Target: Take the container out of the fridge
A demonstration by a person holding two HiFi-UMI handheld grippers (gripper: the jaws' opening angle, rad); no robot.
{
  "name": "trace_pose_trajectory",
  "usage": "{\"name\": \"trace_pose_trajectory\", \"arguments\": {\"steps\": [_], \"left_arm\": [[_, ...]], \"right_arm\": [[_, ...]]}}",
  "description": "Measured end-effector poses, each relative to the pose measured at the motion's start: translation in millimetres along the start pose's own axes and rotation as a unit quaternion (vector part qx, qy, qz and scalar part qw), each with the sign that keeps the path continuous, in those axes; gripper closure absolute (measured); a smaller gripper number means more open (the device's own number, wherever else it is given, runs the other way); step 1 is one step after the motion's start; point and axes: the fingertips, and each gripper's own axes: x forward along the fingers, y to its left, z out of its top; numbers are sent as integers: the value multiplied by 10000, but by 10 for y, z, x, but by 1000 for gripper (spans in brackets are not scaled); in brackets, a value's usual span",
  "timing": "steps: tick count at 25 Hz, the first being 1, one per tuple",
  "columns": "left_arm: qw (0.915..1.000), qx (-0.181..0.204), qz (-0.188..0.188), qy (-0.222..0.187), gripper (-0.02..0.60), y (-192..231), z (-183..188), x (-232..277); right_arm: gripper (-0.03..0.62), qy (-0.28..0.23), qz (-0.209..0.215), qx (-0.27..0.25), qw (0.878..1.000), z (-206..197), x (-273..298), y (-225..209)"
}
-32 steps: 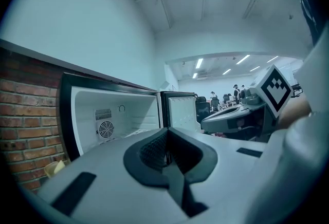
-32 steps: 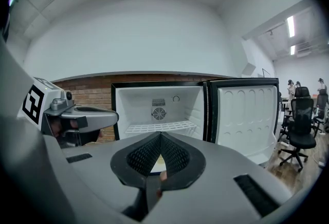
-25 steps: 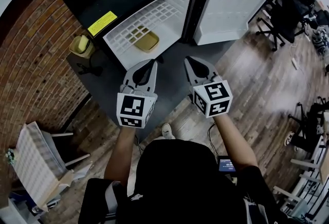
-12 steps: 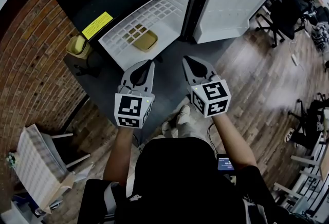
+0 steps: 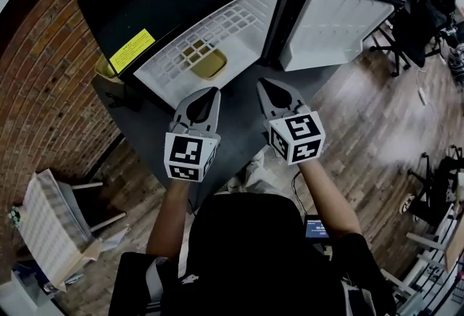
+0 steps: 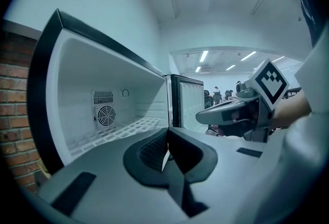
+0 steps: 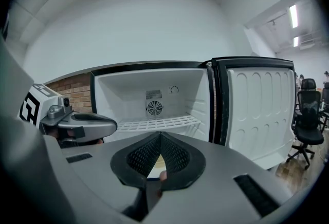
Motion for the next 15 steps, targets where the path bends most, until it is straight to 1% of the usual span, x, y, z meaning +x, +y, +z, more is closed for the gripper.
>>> {"name": "trace_pose_trajectory", "arguments": {"steps": [6,15], "left_arm": [[9993,-135,196,274,567,156,-142,242],[9973,-272,162,667,566,256,-412,642]], "right_arm": [[554,59,169,46,9998,2,240,-158],[554,202,331,83,9992,-64,535,-407]]}}
